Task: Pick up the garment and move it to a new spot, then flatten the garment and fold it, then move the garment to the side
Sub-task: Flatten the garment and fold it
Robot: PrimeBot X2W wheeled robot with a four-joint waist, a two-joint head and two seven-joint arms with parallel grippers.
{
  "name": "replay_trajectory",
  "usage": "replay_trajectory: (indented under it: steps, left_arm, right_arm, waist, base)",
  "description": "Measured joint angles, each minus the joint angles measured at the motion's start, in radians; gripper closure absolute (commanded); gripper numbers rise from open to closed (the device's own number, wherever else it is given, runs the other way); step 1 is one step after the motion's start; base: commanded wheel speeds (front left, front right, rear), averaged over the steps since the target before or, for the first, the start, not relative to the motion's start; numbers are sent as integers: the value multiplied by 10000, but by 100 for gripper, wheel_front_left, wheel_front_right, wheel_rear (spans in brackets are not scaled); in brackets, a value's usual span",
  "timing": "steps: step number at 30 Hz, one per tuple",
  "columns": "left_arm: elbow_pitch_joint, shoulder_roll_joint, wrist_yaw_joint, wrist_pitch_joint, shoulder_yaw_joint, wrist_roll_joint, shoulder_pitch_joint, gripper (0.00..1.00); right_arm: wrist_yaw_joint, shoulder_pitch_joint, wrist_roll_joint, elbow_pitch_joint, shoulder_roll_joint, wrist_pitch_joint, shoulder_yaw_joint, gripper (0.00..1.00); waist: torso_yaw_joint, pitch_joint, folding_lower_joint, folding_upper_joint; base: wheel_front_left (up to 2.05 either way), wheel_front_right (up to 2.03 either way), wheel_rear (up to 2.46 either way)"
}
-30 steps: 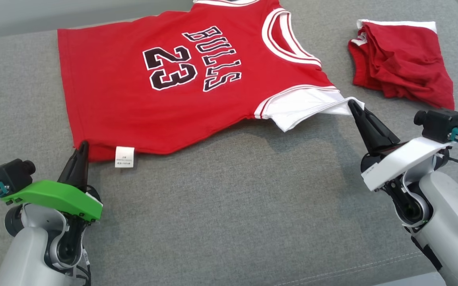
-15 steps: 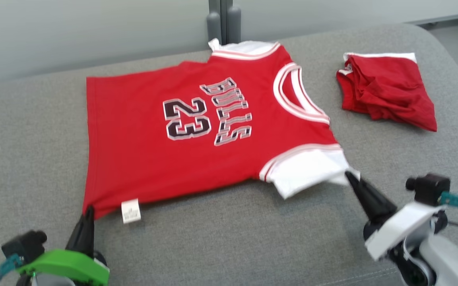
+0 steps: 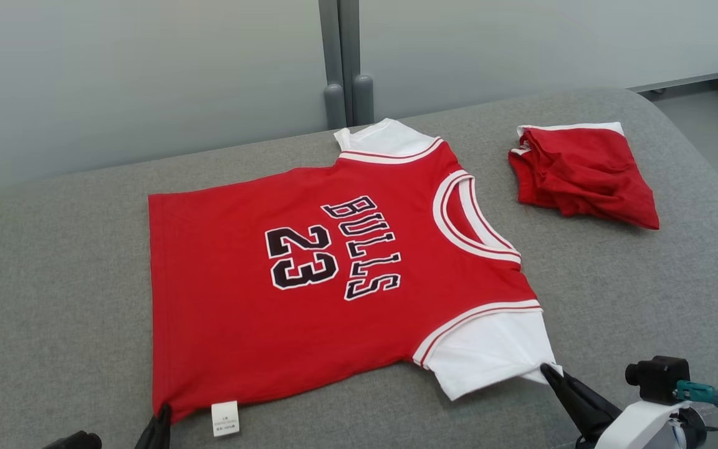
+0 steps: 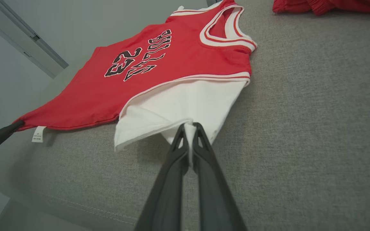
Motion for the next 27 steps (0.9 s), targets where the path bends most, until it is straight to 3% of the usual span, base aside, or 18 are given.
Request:
replay_trajectory:
  steps: [11, 12, 13, 14, 15, 17, 27]
  left_arm:
    - [569, 6, -27, -84, -242, 221, -3, 100]
    - [600, 8, -27, -82, -274, 224, -6, 90]
    - [631, 40, -27, -73, -382, 378, -11, 63]
    - [646, 58, -27, -71, -403, 435, -11, 0]
    - [654, 73, -27, -69, -414, 479, -11, 0]
    - [683, 79, -27, 54, -424, 479, -11, 0]
    - [456, 395, -27, 75, 96, 182, -10, 0]
  right_arm:
    - [2, 7, -495, 888, 109, -84, 228, 99]
    - [4, 6, -637, 947, 105, -86, 257, 85]
    - [10, 7, -838, 1049, 96, -88, 288, 70]
    - [10, 5, -903, 1101, 96, -90, 316, 44]
    - [10, 6, -961, 1166, 98, -90, 343, 16]
    - [-4, 13, -1074, 1287, 86, -92, 370, 0]
    - [-19, 559, -1152, 1582, -128, -167, 326, 0]
  waist:
    - [66, 3, 0, 0]
    - [81, 5, 0, 0]
    - [130, 17, 0, 0]
    - [153, 26, 0, 0]
    - [168, 33, 0, 0]
    - [189, 42, 0, 0]
    - [238, 121, 0, 0]
  base:
    - [0, 0, 0]
    - [0, 0, 0]
    - [0, 0, 0]
    - [0, 0, 0]
    - [0, 0, 0]
    - [0, 0, 0]
    - [0, 0, 0]
